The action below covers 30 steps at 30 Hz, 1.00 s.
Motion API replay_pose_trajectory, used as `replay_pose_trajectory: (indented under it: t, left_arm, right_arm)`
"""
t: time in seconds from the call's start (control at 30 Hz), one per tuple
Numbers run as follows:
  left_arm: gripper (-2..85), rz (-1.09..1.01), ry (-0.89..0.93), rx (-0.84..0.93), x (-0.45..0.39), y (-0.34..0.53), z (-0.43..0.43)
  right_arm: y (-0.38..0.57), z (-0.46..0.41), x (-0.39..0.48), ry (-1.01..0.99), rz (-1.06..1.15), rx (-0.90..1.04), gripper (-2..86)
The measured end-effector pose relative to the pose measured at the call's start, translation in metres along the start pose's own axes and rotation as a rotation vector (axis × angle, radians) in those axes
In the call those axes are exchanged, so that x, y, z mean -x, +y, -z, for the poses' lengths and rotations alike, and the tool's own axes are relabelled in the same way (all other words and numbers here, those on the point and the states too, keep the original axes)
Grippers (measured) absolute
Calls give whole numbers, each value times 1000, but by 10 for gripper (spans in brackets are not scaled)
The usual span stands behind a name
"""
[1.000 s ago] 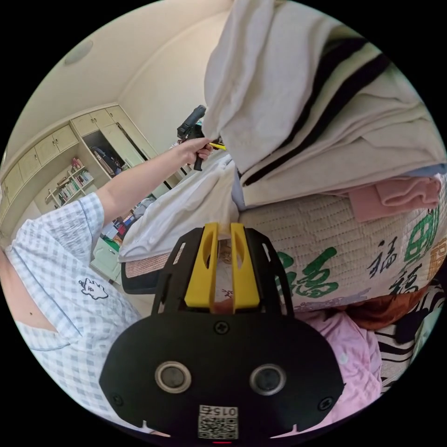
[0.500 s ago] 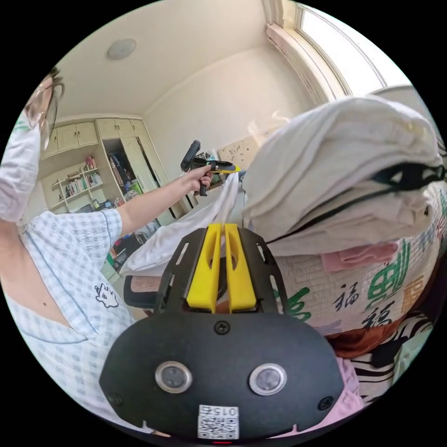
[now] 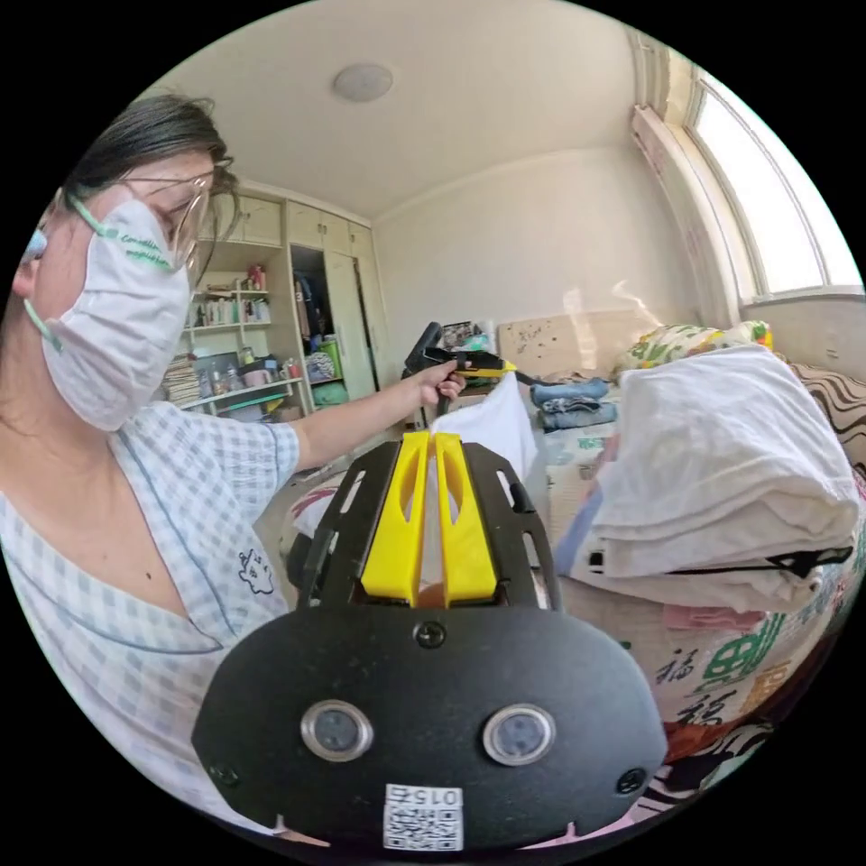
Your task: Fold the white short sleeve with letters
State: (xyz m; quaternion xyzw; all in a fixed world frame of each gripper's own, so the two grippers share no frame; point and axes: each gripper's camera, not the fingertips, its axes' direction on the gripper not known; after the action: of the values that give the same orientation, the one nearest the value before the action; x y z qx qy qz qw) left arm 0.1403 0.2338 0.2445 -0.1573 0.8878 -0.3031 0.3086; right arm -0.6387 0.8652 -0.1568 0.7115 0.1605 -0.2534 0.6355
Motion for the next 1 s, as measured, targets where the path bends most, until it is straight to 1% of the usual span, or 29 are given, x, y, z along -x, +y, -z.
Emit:
replay_pose_trajectory:
  t: [0.03, 0.07, 0.1, 0.13, 0.17, 0.2, 0.27, 0.37, 0.4, 0.47, 0.57, 0.63, 0.7, 0.8, 0.87, 0.97, 1.0]
  left_arm:
    - [-1, 2, 4, -8, 7, 9, 13]
    - [-2, 4, 10, -32, 20, 29, 44]
    - [-2, 8, 12, -61, 35, 53, 78]
    - [-2, 14, 12, -75, 43, 65, 96]
    - [-2, 21, -3, -99, 61, 92, 132]
    - [-3, 31, -52, -98, 80, 120, 162]
    - [-4, 88, -145, -78, 115, 165, 190]
    - [-6, 228, -281, 36, 182, 229, 192]
    - [-6, 269, -306, 65, 201, 249, 186]
    - [-6, 280, -291, 66, 215, 269, 180]
    - [-7, 265, -213, -26, 217, 280, 186]
    - [-7, 249, -189, -52, 214, 278, 188]
    - [-7, 221, -252, -1, 208, 276, 178]
    - [-7, 232, -313, 70, 209, 282, 159]
    - [-7, 241, -330, 90, 209, 286, 151]
    - [-7, 242, -365, 106, 201, 286, 146]
    - [-8, 237, -407, 103, 195, 285, 147]
  right_arm:
    - [0, -13, 15, -92, 20, 11, -5]
    - [-1, -30, 34, -202, 47, 30, -4]
    - [-2, -41, 45, -256, 67, 45, -4]
    - [-2, -66, 68, -354, 113, 87, -3]
    - [0, -94, 92, -440, 156, 141, -3]
    - [2, -109, 103, -475, 177, 167, -3]
    - [20, -172, 141, -550, 214, 297, -2]
    - [51, -241, 169, -590, 201, 487, -1]
    - [55, -250, 172, -594, 189, 511, 0]
    - [61, -261, 183, -598, 170, 524, 1]
    - [51, -258, 195, -565, 201, 475, 2]
    - [43, -257, 201, -554, 212, 445, 3]
    - [39, -264, 208, -539, 227, 453, 4]
    - [43, -295, 219, -535, 216, 559, 8]
    - [47, -313, 229, -490, 251, 635, 16]
    - [38, -315, 237, -504, 275, 628, 40]
    - [35, -314, 238, -528, 281, 624, 38]
